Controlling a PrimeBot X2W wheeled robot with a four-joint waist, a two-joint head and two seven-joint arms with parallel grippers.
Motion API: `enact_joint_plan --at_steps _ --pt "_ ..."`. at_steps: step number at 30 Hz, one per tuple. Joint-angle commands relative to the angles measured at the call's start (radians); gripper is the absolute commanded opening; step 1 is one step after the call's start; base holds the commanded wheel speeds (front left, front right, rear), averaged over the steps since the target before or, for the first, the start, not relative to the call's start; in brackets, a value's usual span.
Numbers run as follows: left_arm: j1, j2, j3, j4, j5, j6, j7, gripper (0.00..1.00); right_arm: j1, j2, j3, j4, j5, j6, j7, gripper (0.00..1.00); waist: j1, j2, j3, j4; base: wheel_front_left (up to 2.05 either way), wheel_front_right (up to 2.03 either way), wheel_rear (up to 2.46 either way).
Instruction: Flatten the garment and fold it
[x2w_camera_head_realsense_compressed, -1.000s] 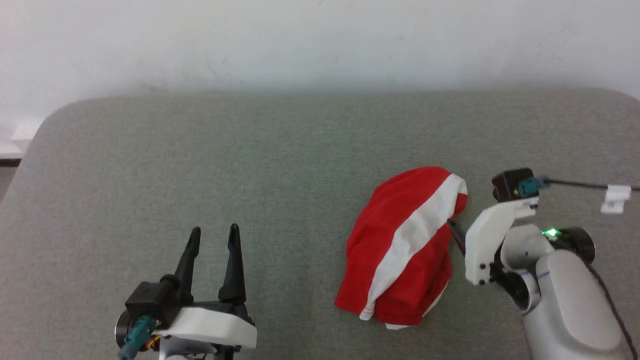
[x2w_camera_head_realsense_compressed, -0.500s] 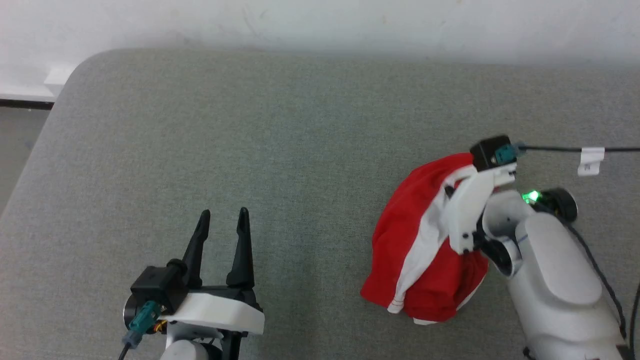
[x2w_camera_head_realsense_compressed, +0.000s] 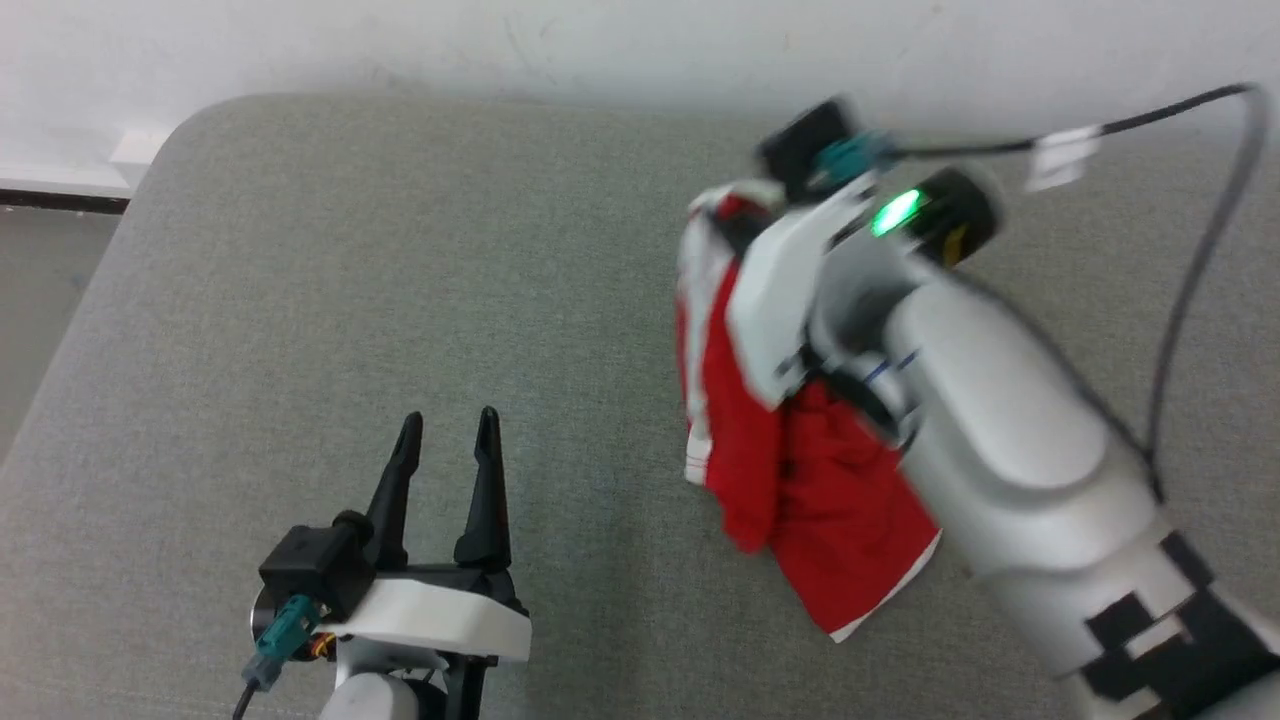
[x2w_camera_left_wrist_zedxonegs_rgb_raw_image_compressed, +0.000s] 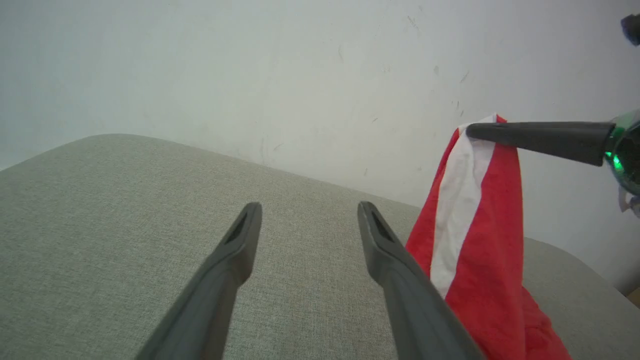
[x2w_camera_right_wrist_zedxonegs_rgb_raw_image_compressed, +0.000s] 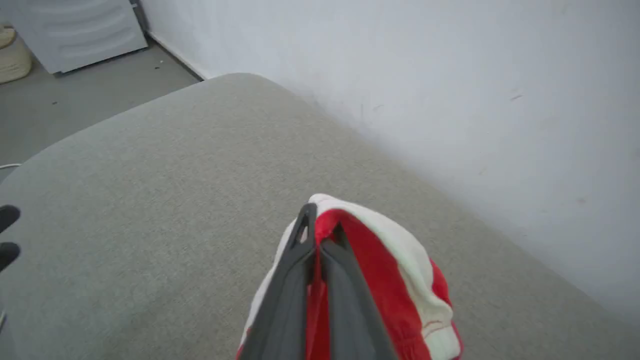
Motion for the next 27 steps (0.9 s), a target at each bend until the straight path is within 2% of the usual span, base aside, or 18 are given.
enact_joint_plan --at_steps 1,5,6,7,8,11,14,19,24,27 --pt "-0.016 -0.002 -0.002 0.002 -0.005 0.002 -0.005 1.0 0.021 0.008 0.095 -0.016 0.072 -0.001 0.01 0.0 0.0 0.0 0.001 0.004 0.0 0.0 0.0" --pt "-0.011 -0.002 0.002 0.007 -0.012 0.005 -0.005 1.0 0.09 0.008 0.322 -0.051 0.219 -0.001 0.074 0.0 0.0 0.0 0.0 0.004 0.0 0.0 0.0" --pt "-0.01 -0.002 0.003 0.008 -0.013 0.006 -0.005 1.0 0.106 0.008 0.359 -0.054 0.253 -0.001 0.097 0.04 0.0 0.0 -0.001 0.003 0.0 0.0 0.0" --pt "-0.008 -0.002 0.004 0.008 -0.013 0.007 -0.005 1.0 0.116 0.008 0.391 -0.058 0.277 -0.001 0.113 0.47 0.0 0.0 -0.002 0.002 0.0 0.0 0.0" --pt "-0.007 -0.002 0.005 0.008 -0.013 0.007 -0.005 1.0 0.123 0.008 0.412 -0.061 0.298 -0.001 0.124 1.0 0.0 0.0 -0.004 0.0 0.0 0.0 0.0" --pt "-0.002 -0.002 0.006 0.012 -0.013 0.004 -0.005 1.0 0.131 0.008 0.43 -0.082 0.353 -0.001 0.123 1.0 0.0 0.0 -0.017 -0.009 0.0 0.0 0.0" --pt "0.005 -0.002 0.01 0.016 -0.013 0.002 -0.005 1.0 0.131 0.001 0.378 -0.105 0.379 -0.001 0.076 1.0 0.0 0.0 -0.035 -0.023 0.0 0.0 0.0" --pt "0.021 -0.002 0.015 0.021 -0.011 -0.003 -0.005 1.0 0.168 -0.035 0.209 -0.149 0.381 -0.001 -0.024 1.0 0.0 0.0 -0.073 -0.048 0.0 0.0 0.0" --pt "0.039 -0.002 0.025 0.019 -0.005 -0.003 -0.005 1.0 0.284 -0.087 -0.002 -0.173 0.275 -0.001 -0.12 1.0 0.0 0.0 -0.105 -0.066 0.0 0.0 0.0" --pt "0.052 -0.002 0.032 0.016 -0.001 -0.006 -0.005 1.0 0.379 -0.103 -0.118 -0.179 0.197 -0.001 -0.12 1.0 0.0 0.0 -0.116 -0.072 0.0 0.0 0.0"
